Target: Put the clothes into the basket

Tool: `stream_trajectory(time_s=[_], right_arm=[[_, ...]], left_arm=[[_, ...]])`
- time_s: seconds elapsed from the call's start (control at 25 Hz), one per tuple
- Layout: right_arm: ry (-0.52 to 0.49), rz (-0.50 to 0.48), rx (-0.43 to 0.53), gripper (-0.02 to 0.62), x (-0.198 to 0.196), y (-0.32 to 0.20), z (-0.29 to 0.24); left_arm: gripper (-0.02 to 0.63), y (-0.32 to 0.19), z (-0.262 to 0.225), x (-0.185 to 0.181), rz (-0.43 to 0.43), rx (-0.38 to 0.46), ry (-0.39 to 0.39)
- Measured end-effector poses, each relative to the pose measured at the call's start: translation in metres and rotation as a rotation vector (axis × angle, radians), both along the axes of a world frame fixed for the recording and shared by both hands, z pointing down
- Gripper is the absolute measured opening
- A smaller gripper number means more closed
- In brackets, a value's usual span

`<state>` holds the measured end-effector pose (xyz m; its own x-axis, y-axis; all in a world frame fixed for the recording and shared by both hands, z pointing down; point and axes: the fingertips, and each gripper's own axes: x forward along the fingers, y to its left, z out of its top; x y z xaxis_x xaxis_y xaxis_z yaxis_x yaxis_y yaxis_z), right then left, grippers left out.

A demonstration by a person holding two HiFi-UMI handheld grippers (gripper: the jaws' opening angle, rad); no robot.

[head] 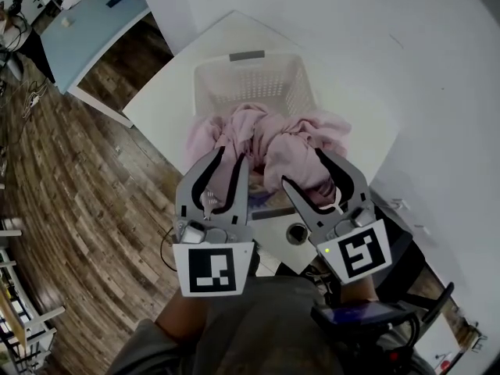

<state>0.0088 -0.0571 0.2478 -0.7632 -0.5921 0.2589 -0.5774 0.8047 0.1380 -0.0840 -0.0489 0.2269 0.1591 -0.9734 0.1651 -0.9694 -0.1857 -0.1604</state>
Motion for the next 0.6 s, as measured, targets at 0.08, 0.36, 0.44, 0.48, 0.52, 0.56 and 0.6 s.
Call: stream_trajectory(time_s=[0.08, 0.36, 0.44, 0.48, 0.52, 0.56, 0.6], right_arm=[[-0.011, 0.004, 0.025, 0.276, -0.003, 0.004, -0.007], [-0.155, 0.094, 0.118, 0.137, -0.006, 0.019, -0.041], [-0.197, 0.100, 0.133, 0.086, -0.009, 0.027, -0.047], [-0.206, 0.105, 0.139, 0.063, -0.010, 0.030, -0.048], [-0.212, 0.113, 0.142, 0.046, -0.009, 0.032, -0.049], [-0.217, 0.124, 0.144, 0.033, -0.008, 0.033, -0.049], [-0.223, 0.135, 0.147, 0.022, -0.006, 0.034, -0.049]], left_arm=[[0.079, 0.003, -0.008, -0.001, 0.007, 0.026, 0.001], [0.051, 0.020, -0.029, -0.009, -0.001, 0.092, 0.109], [0.039, 0.026, -0.034, -0.014, -0.008, 0.118, 0.122], [0.028, 0.029, -0.038, -0.016, -0.008, 0.134, 0.131], [0.017, 0.033, -0.042, -0.019, -0.006, 0.152, 0.141], [0.009, 0.037, -0.047, -0.021, -0.002, 0.174, 0.149], [0.009, 0.040, -0.051, -0.023, 0.001, 0.197, 0.154]])
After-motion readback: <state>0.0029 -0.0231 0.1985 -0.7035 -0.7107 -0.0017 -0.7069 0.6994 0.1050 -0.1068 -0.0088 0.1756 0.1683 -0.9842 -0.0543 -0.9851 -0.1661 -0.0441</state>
